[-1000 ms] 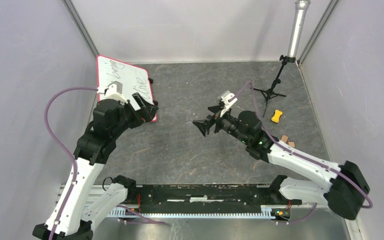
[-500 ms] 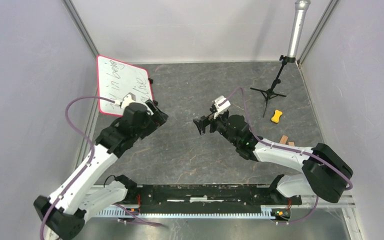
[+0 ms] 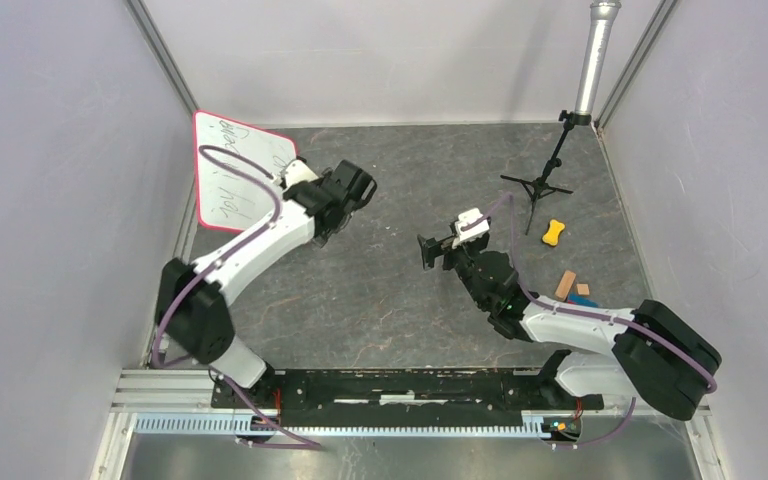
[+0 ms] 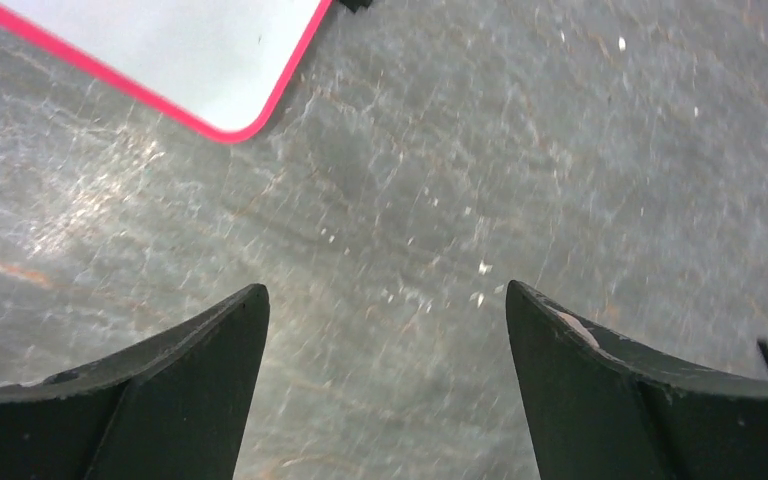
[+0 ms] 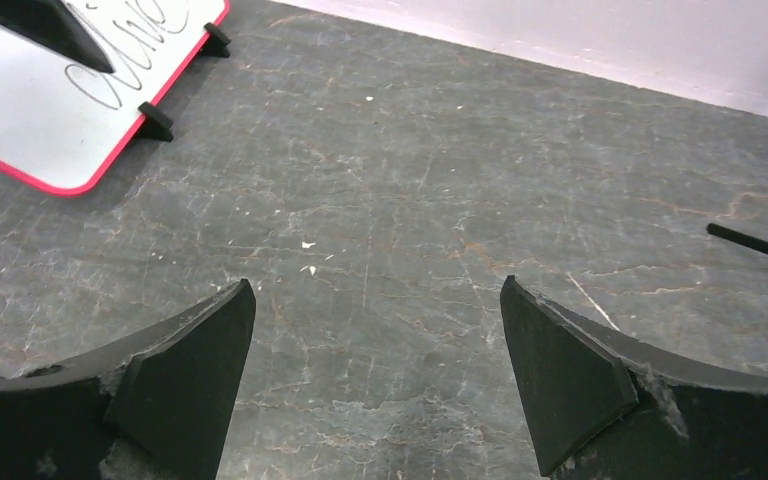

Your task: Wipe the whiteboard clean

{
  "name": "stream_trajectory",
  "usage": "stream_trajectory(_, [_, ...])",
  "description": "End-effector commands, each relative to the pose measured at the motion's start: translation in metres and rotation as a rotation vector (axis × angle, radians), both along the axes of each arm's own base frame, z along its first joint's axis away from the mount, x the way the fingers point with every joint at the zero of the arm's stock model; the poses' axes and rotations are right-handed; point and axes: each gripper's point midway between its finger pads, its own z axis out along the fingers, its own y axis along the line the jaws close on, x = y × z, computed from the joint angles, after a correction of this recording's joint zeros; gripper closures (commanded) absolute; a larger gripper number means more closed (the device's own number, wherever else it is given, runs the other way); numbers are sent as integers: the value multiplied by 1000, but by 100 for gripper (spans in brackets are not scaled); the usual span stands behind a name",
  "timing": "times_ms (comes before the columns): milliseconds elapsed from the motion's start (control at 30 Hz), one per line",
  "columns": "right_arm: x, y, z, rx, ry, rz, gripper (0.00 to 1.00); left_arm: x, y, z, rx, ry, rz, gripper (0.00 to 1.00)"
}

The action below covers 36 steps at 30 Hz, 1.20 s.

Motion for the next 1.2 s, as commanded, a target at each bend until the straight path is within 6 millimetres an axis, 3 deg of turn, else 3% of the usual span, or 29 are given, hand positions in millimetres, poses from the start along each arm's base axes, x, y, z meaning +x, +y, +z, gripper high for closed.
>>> stream_trajectory(0, [4, -18, 21, 25, -82, -78, 2, 34, 24, -7, 3, 24, 247, 8])
stream_trajectory(133, [3, -24, 23, 31, -93, -96, 2, 66, 42, -33, 1, 69, 373, 11])
stream_trajectory(267, [3, -24, 21, 28, -90, -97, 2, 98, 60, -46, 21, 43, 477, 14])
stream_trajectory(533, [6, -16, 17, 9, -75, -68, 2, 131, 73, -68, 53, 36, 622, 23])
stream_trajectory(733, [6, -14, 16, 6, -72, -61, 2, 140, 79, -79, 62, 16, 720, 29])
stream_trajectory(1000, [6, -13, 16, 5, -71, -55, 2, 135, 84, -106, 55, 88, 769, 30])
stream_trajectory(1167, [6, -13, 16, 4, -71, -51, 2, 133, 93, -110, 86, 90, 784, 34])
